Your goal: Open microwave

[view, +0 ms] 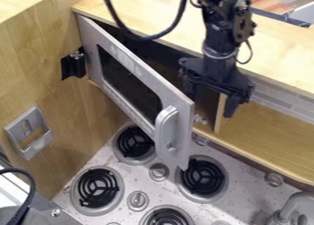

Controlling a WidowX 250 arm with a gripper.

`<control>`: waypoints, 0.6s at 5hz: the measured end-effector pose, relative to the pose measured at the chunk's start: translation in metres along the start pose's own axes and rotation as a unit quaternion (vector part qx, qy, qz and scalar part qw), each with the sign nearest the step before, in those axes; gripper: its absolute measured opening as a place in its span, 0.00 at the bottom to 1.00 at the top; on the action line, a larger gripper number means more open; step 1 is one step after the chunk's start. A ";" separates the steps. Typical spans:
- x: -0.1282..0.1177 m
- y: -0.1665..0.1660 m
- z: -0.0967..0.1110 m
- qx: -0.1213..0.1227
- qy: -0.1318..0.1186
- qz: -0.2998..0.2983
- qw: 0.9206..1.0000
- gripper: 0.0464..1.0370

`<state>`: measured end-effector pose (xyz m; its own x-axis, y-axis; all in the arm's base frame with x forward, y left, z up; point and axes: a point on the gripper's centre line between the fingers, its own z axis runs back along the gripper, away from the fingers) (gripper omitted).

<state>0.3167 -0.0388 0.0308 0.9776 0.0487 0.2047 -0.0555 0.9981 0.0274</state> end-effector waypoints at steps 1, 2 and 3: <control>-0.006 0.011 -0.003 0.004 0.007 0.019 1.000 0.96; -0.013 0.026 -0.008 0.012 0.018 0.047 0.999 0.96; -0.014 0.042 -0.010 0.018 0.019 0.072 0.997 0.96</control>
<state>0.3026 0.0032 0.0193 0.9660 0.1937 0.1712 -0.2024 0.9787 0.0351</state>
